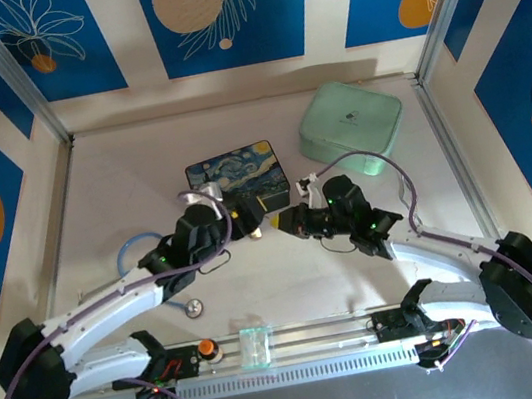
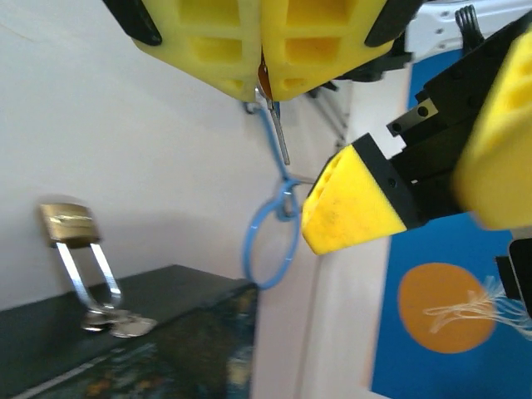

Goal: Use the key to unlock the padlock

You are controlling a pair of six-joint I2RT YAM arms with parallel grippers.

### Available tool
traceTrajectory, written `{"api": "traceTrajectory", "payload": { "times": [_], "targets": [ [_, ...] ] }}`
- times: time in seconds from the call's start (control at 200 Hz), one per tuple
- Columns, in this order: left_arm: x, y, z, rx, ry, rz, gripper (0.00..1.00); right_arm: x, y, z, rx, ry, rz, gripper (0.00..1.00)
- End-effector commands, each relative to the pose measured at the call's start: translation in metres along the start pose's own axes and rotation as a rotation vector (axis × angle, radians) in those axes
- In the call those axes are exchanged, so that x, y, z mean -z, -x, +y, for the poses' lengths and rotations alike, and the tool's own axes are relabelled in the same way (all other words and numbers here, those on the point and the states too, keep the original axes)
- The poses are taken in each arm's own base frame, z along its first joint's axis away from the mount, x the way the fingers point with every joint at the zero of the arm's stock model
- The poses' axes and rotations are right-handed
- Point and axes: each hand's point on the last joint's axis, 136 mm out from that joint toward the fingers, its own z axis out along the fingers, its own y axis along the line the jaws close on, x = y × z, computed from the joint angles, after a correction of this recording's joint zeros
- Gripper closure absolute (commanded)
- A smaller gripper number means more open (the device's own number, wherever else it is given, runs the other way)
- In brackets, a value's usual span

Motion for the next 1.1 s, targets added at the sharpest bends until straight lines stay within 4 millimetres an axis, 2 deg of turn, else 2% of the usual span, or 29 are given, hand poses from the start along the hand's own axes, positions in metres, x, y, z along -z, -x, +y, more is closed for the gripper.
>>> {"api": "traceTrajectory", "payload": {
  "times": [0.0, 0.125, 0.27, 0.425, 0.545, 0.59, 0.94, 1.011, 1.036, 1.096],
  "targets": [
    [-0.01, -0.039, 0.055, -0.142, 0.209, 0.157, 0.14, 0.009, -0.005, -0.026, 0.038, -0.143, 0.011, 1.0],
    [-0.03, -0.048, 0.069, -0.203, 0.222, 0.15, 0.24, 0.011, -0.007, -0.036, 0.037, -0.167, 0.007, 1.0],
    [-0.052, -0.051, 0.067, -0.279, 0.204, 0.158, 0.29, 0.009, -0.012, -0.045, 0.027, -0.169, 0.018, 1.0],
    [-0.064, -0.048, 0.088, -0.298, 0.286, 0.121, 0.37, 0.007, -0.016, -0.053, 0.016, -0.176, 0.023, 1.0],
    [-0.077, -0.048, 0.088, -0.284, 0.245, 0.102, 0.45, 0.006, -0.018, -0.058, 0.01, -0.178, 0.026, 1.0],
    [-0.082, -0.048, 0.088, -0.286, 0.245, 0.102, 0.45, 0.006, -0.019, -0.059, 0.01, -0.179, 0.028, 1.0],
    [-0.093, -0.049, 0.107, -0.313, 0.321, 0.077, 0.49, 0.001, -0.021, -0.066, -0.001, -0.184, 0.033, 1.0],
    [-0.097, -0.051, 0.108, -0.315, 0.317, 0.083, 0.52, 0.0, -0.021, -0.068, -0.004, -0.187, 0.036, 1.0],
    [-0.098, -0.052, 0.108, -0.314, 0.315, 0.083, 0.56, -0.001, -0.022, -0.069, -0.006, -0.187, 0.038, 1.0],
    [-0.1, -0.052, 0.107, -0.305, 0.311, 0.078, 0.6, -0.003, -0.022, -0.071, -0.008, -0.188, 0.04, 1.0]
  ]
}}
